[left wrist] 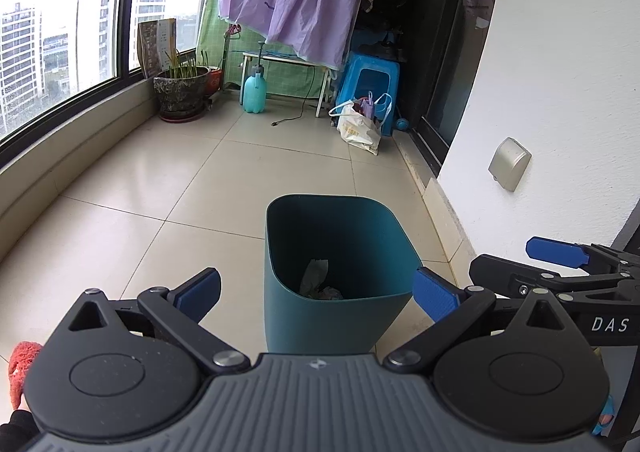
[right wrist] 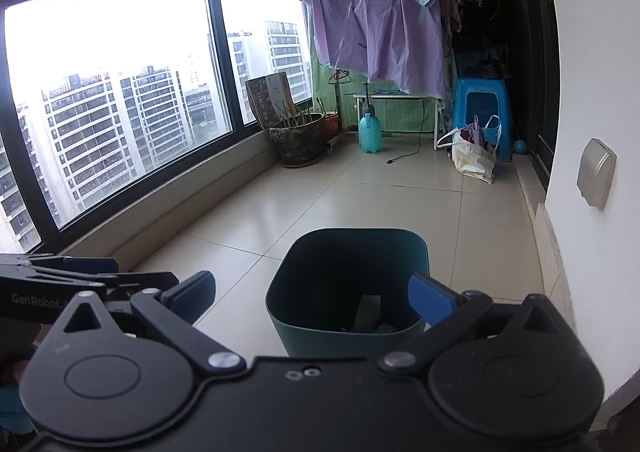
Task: Collect trash
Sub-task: 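Lower the wastebasket to the floor with the right gripper and release it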
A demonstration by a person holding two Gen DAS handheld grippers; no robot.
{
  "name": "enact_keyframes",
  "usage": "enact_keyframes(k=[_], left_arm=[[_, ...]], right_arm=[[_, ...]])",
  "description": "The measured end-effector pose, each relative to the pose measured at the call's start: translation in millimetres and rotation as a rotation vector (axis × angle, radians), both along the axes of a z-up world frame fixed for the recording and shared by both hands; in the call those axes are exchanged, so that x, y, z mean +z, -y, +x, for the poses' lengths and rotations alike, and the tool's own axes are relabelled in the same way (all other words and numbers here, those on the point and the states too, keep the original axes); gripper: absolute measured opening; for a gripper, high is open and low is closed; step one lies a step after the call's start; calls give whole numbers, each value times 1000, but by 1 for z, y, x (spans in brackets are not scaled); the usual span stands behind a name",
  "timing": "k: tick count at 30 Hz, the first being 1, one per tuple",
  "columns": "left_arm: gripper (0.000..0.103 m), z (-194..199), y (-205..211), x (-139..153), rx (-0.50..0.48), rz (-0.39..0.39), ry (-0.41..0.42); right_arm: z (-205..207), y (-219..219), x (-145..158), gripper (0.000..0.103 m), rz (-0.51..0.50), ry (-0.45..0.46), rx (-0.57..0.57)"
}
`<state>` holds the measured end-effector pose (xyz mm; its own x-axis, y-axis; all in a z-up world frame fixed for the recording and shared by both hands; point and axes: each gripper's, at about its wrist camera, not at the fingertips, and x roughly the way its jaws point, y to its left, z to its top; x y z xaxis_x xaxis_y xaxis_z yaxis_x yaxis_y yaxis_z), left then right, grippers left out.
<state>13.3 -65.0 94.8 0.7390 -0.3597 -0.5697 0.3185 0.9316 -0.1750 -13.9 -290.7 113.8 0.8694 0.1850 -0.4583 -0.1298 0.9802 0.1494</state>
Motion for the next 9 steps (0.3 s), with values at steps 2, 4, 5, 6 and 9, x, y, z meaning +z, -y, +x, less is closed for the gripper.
enact_keyframes(k=[2,4,5,6,9], left_arm=[[102,0,0,0,3,2,0],[103,1,2,0,8,5,-1],[102,1,2,1,9,6,-1],[102,1,2,1,10,7,-1],[102,1,1,0,7,-1,-11]], right_arm=[[0,0,-1,103,1,-3,2],[1,-1,-1,103,-2,-5,0],[1,-2,-1,103,-4,-5,1],[1,-3,0,103,-4,-6,3],[1,-3,1,103,-4,-8,3]])
